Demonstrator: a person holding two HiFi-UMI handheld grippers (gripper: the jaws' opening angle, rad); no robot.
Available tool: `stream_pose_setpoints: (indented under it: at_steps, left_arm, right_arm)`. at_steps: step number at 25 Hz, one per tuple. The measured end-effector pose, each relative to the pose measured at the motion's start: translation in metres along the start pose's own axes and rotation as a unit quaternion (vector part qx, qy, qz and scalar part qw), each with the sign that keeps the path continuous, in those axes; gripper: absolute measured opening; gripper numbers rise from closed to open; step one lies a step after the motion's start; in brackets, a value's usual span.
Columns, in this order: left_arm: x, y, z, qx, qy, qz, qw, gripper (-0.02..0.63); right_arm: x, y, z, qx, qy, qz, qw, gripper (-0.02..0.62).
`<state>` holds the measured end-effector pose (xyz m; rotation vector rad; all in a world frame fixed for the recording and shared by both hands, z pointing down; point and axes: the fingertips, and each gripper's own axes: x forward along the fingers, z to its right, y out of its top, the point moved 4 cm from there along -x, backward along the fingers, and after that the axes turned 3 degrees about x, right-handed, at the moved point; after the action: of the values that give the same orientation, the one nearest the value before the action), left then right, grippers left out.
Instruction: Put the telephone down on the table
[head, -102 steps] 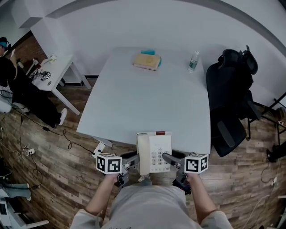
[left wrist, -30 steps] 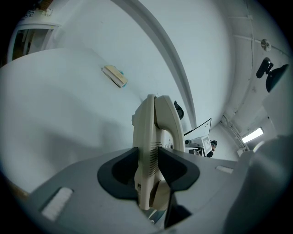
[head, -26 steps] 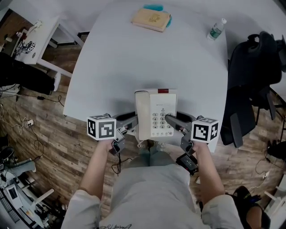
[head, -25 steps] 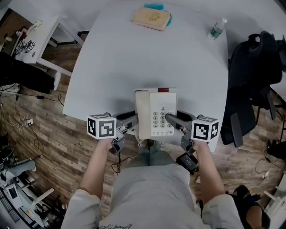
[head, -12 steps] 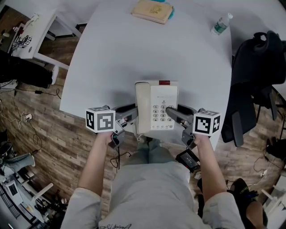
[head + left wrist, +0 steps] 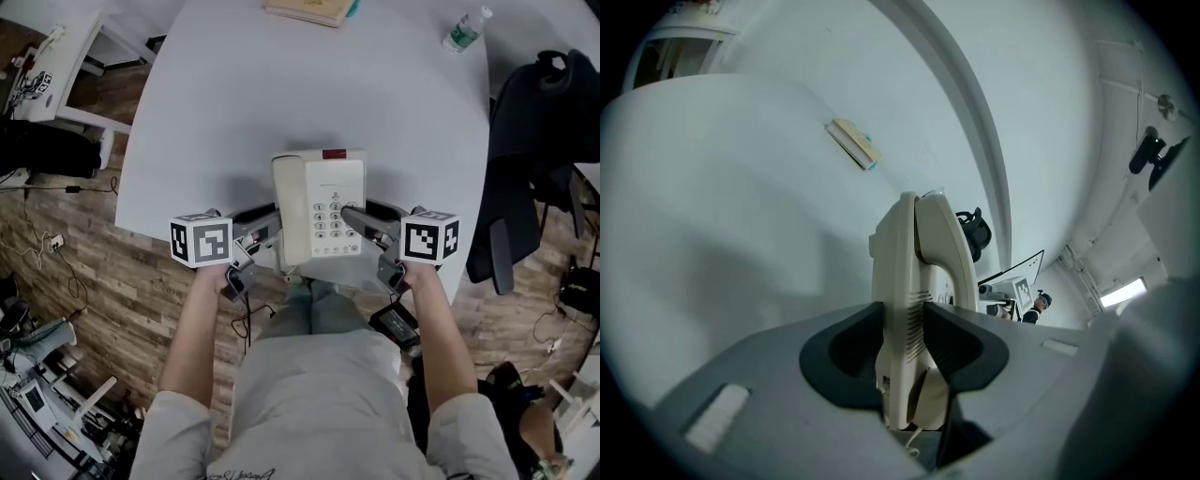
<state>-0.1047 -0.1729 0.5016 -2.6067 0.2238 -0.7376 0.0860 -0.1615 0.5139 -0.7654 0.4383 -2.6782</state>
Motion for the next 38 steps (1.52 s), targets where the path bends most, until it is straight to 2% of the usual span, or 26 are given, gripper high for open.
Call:
stream_pose_setpoints:
  at_steps: [25,38]
  left_arm:
    - [0.030,0.005,-0.033,-0.018,-0.002,-0.011,0.9998,0.149]
    - [0.040,-0.003,-0.050,-0.048,-0.008,-0.021,0.9986,0.149]
  right_arm:
    - [0.018,0.007,0.035,0.019,-0.012,-0.004,1.000,0.225]
    - [0.029,0.006,0.050,0.025,-0.018,-0.009,0.999,0.225]
